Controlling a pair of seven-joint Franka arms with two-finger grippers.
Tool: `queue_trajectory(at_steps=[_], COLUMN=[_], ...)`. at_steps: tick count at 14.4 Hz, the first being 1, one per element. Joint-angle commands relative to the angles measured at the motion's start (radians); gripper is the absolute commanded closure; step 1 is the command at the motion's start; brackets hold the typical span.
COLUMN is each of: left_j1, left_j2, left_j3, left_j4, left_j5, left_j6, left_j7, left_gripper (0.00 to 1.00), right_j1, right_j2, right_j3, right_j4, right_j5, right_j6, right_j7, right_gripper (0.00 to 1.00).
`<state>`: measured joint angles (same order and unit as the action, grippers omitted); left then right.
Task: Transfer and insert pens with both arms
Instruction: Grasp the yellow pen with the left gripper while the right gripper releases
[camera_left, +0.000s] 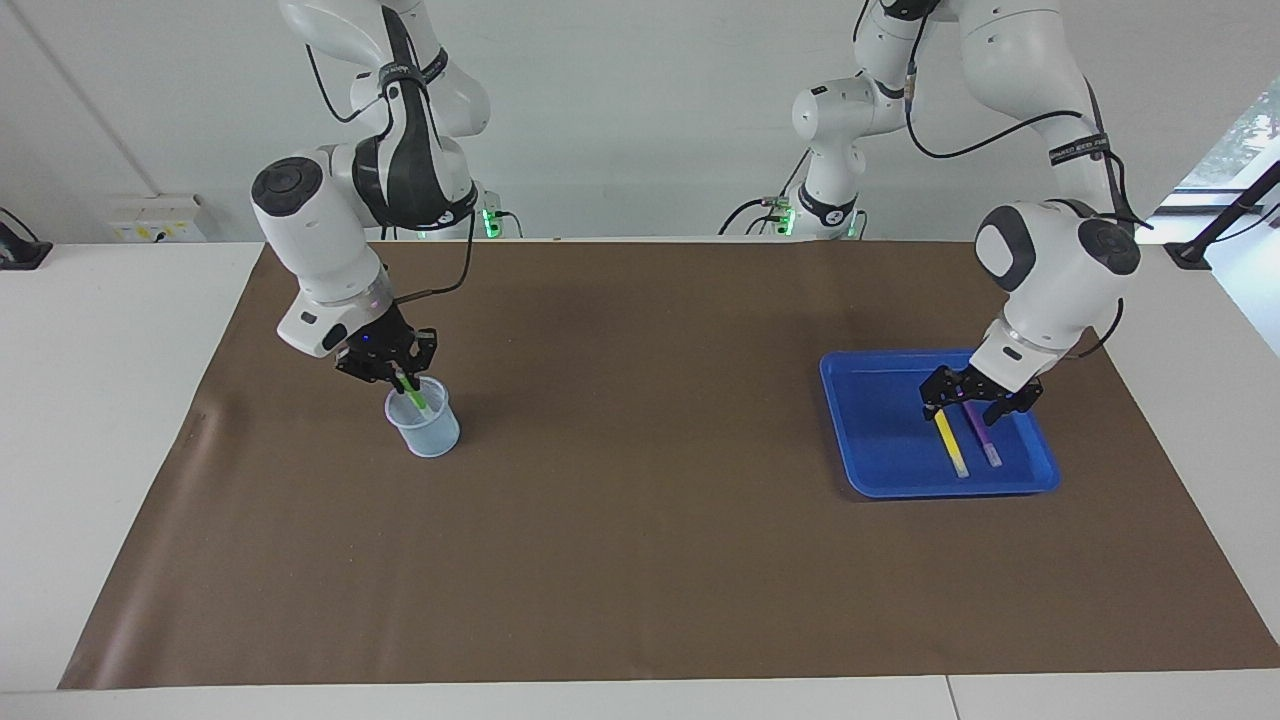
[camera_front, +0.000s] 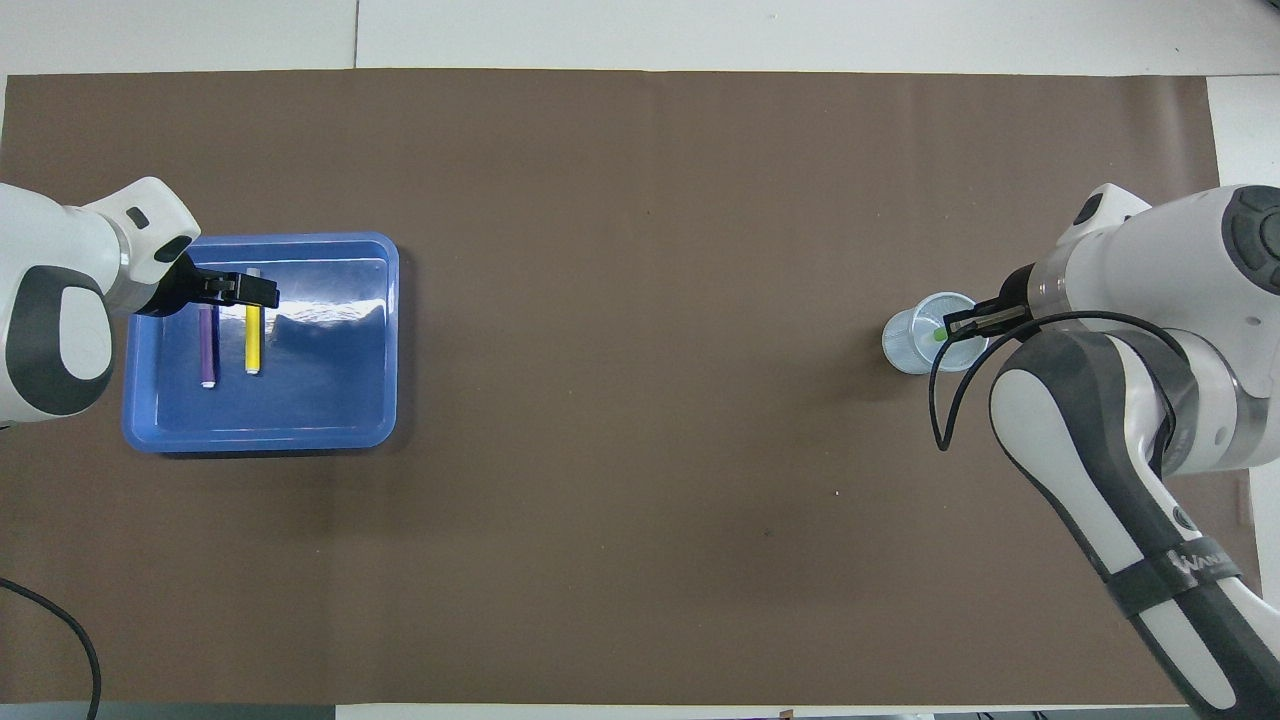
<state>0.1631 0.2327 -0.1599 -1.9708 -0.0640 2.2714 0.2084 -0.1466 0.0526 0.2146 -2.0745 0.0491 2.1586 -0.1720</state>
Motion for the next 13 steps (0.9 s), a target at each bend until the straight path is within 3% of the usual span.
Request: queue_trajectory(at_steps=[1, 4, 6, 7, 8, 9, 10, 13], left_j1=[0.01, 0.032, 0.044, 0.044, 0.044, 0.044, 0.044, 0.042], left_j2=[0.078, 0.106, 0.103, 0.102, 0.1, 0.099, 0.099, 0.096], left_j3=[-0.009, -0.009, -0.009, -0.009, -0.009, -0.009, -0.009, -0.01], left_j4=[0.01, -0.005, -0.026, -0.036, -0.037, -0.037, -0.037, -0.037], left_j5=[0.023, 0.029, 0.029, 0.029, 0.029, 0.029, 0.029, 0.029], left_j6=[0.081, 0.115, 0.115, 0.115, 0.112, 0.112, 0.111, 0.1], left_j7=[0.005, 0.005, 0.003, 0.0, -0.001, -0.003, -0.004, -0.033], left_gripper=[0.0, 0.0, 0.02, 0.13, 0.35, 0.86, 1.0, 1.0], right_j1=[-0.028, -0.039, -0.039, -0.036, -0.033, -0.033, -0.034, -0.031], right_j2=[-0.017, -0.014, -0.014, -0.013, -0.013, -0.013, -0.01, -0.008], right_j3=[0.012, 0.012, 0.014, 0.014, 0.014, 0.014, 0.014, 0.015], right_j4=[-0.062, -0.096, -0.095, -0.092, -0.088, -0.087, -0.07, 0.042], right_j5=[-0.017, -0.017, -0.017, -0.017, -0.017, -0.017, -0.017, -0.003], right_j6=[0.049, 0.084, 0.081, 0.076, 0.073, 0.072, 0.057, -0.067], right_j7=[-0.02, -0.021, -0.02, -0.017, -0.015, -0.015, -0.02, -0.021], right_gripper=[1.0, 1.0, 0.67, 0.41, 0.32, 0.18, 0.17, 0.16])
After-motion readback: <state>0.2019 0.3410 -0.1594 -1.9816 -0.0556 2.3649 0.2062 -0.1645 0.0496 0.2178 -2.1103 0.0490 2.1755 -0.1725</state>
